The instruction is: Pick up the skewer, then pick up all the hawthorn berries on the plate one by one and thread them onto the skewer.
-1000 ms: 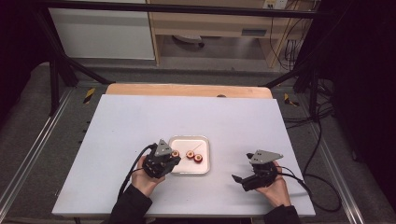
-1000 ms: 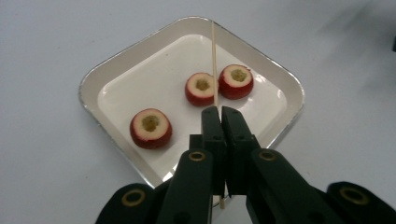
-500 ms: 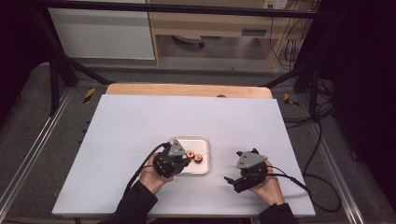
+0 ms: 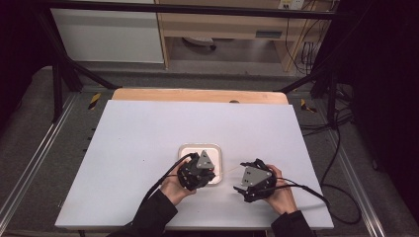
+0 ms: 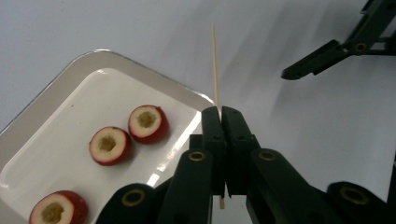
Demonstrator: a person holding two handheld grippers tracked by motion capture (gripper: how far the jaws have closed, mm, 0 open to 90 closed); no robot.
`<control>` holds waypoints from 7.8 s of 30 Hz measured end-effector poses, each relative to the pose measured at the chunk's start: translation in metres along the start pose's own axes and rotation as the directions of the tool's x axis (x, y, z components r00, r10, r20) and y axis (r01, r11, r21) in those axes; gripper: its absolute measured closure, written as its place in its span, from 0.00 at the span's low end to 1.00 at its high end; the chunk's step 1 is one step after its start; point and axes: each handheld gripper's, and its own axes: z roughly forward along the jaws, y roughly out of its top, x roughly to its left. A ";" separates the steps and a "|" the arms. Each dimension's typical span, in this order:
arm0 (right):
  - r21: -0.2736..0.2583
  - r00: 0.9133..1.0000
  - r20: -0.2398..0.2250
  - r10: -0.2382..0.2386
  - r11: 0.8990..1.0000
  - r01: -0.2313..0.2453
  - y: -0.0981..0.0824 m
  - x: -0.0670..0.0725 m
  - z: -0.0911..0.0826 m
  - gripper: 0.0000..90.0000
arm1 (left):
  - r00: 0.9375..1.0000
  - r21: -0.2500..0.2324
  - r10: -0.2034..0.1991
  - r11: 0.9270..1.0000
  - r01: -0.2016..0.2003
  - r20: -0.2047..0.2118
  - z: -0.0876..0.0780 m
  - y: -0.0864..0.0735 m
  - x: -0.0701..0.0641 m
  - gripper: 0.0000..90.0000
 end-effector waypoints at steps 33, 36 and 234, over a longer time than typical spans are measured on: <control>0.038 0.940 -0.018 -0.341 0.939 0.342 0.001 0.003 0.010 0.90 | 0.997 0.009 0.045 0.999 -0.045 0.065 0.006 0.009 -0.011 0.99; 0.028 0.926 -0.010 -0.376 0.926 0.377 0.002 0.004 0.011 0.95 | 0.997 0.012 0.047 0.999 -0.048 0.069 0.006 0.010 -0.010 0.99; -0.512 0.523 -0.300 0.798 0.328 -0.794 0.072 -0.058 0.027 0.67 | 0.908 -0.356 -0.401 0.872 0.336 -0.125 -0.033 -0.055 -0.002 0.98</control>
